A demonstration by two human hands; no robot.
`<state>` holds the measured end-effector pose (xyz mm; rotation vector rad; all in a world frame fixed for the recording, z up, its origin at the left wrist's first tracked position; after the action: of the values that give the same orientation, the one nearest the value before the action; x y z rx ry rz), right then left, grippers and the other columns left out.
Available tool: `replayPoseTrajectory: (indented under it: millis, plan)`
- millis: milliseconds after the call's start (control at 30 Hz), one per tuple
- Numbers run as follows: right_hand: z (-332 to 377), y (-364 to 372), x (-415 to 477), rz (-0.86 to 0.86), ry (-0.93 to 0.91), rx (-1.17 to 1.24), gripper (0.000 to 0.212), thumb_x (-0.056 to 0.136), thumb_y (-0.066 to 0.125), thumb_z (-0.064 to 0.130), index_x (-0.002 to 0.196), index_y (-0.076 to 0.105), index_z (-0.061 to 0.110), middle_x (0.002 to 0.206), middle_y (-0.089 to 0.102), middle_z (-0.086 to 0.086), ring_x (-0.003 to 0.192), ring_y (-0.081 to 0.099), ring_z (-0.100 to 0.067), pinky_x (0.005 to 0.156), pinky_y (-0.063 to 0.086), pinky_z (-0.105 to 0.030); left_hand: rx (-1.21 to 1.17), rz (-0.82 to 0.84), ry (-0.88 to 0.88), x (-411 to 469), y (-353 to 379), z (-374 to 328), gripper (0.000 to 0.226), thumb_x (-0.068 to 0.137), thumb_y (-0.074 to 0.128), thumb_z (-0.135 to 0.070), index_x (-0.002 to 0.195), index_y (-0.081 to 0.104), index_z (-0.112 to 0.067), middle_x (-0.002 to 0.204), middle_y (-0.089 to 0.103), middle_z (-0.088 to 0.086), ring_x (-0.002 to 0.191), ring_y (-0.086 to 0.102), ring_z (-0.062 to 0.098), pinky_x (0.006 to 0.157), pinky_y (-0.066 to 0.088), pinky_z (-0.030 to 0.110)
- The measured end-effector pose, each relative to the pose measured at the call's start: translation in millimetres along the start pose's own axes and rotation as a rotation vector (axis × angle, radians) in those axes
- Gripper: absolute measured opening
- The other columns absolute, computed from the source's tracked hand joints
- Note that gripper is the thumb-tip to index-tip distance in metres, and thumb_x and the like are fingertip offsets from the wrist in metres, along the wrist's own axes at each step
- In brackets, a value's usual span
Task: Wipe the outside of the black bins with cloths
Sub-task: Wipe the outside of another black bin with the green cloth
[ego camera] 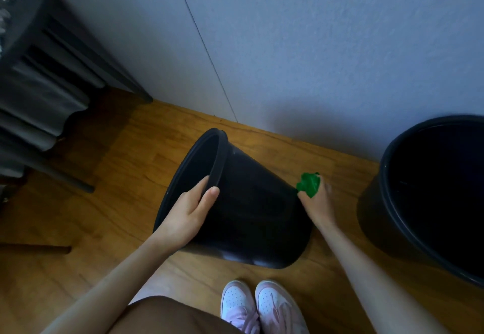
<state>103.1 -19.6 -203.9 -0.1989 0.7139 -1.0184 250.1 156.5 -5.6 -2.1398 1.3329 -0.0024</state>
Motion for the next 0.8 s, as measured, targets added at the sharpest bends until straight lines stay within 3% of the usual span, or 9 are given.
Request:
replayPoseTrajectory:
  millis: [100,233,333,433,500,633,733,800]
  plan:
    - [-5.4,-1.2,-18.7,-0.067,-0.037,0.036,0.064,0.084,0.062,0.012,0.140,0.032,0.009,0.144,0.029,-0.011,0.127,0.040,-0.033,0.104,0.033,-0.037,0.000,0.020,0.013,0.2,-0.5,1.1,0.031,0.089,0.037,-0.039,0.113,0.053,-0.030,0.104,0.068,-0.005,0.100,0.064,0.006,0.084,0.053,0.023]
    - [24.5,3.5,-64.0,-0.122,-0.304,0.134,0.055,0.076,0.066,0.000,0.126,0.043,0.009,0.146,0.025,-0.007,0.133,0.032,-0.024,0.107,0.028,-0.028,-0.021,0.007,0.015,-1.0,0.6,1.8,0.031,0.087,0.037,-0.041,0.111,0.052,-0.032,0.104,0.068,-0.006,0.099,0.064,0.005,0.083,0.051,0.022]
    - [64.0,14.3,-99.3,-0.113,-0.567,0.216,0.052,0.071,0.062,0.009,0.118,0.042,0.014,0.146,0.025,-0.010,0.136,0.028,-0.021,0.110,0.029,-0.035,0.008,0.004,0.020,-0.8,1.4,1.8,0.024,0.086,0.037,-0.041,0.105,0.051,-0.037,0.097,0.069,-0.017,0.094,0.064,0.000,0.077,0.050,0.014]
    - [95.4,23.5,-114.4,-0.009,-0.760,0.262,0.049,0.070,0.054,0.018,0.117,0.037,0.019,0.145,0.022,-0.010,0.140,0.021,-0.026,0.110,0.030,-0.046,0.047,-0.018,0.026,-0.1,0.3,2.4,0.018,0.091,0.039,-0.038,0.103,0.052,-0.036,0.087,0.068,0.001,0.086,0.065,0.008,0.075,0.054,0.024]
    - [101.3,23.8,-111.3,0.015,-0.821,0.256,0.050,0.072,0.056,0.018,0.118,0.036,0.020,0.145,0.021,-0.008,0.141,0.021,-0.028,0.110,0.032,-0.046,0.067,-0.022,0.027,-0.2,0.1,0.2,0.015,0.094,0.039,-0.032,0.100,0.051,-0.039,0.082,0.067,0.000,0.083,0.064,0.001,0.071,0.052,0.020]
    - [89.3,19.7,-83.4,0.005,-0.655,0.256,0.061,0.075,0.065,0.005,0.125,0.034,0.019,0.146,0.020,-0.003,0.136,0.028,-0.022,0.110,0.030,-0.029,-0.002,-0.003,0.016,-1.6,2.7,-5.7,0.018,0.095,0.038,-0.023,0.095,0.045,-0.040,0.080,0.062,-0.042,0.083,0.059,-0.018,0.067,0.044,0.002]
    - [66.9,10.7,-59.6,-0.040,-0.358,0.167,0.061,0.081,0.063,0.005,0.134,0.034,0.006,0.148,0.022,-0.007,0.132,0.032,-0.023,0.102,0.024,-0.019,-0.022,0.027,0.023,-2.3,1.9,-3.4,0.019,0.090,0.038,-0.039,0.106,0.048,-0.039,0.097,0.064,-0.034,0.095,0.062,-0.006,0.075,0.049,0.011]
    - [48.4,3.9,-48.2,-0.059,-0.224,0.141,0.060,0.084,0.060,0.006,0.137,0.032,0.006,0.148,0.024,-0.009,0.131,0.033,-0.025,0.098,0.024,-0.018,-0.065,0.078,0.022,-3.0,3.0,-0.1,0.031,0.089,0.041,-0.056,0.115,0.046,-0.039,0.108,0.065,-0.027,0.102,0.062,0.000,0.086,0.051,0.017]
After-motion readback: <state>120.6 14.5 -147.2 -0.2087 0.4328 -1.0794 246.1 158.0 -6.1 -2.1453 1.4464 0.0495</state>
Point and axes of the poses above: each hand's wrist, its own x-axis towards the middle knuckle, its own y-axis out of the palm, z = x × y, the point moved 1 cm from there along x, towards the middle knuckle
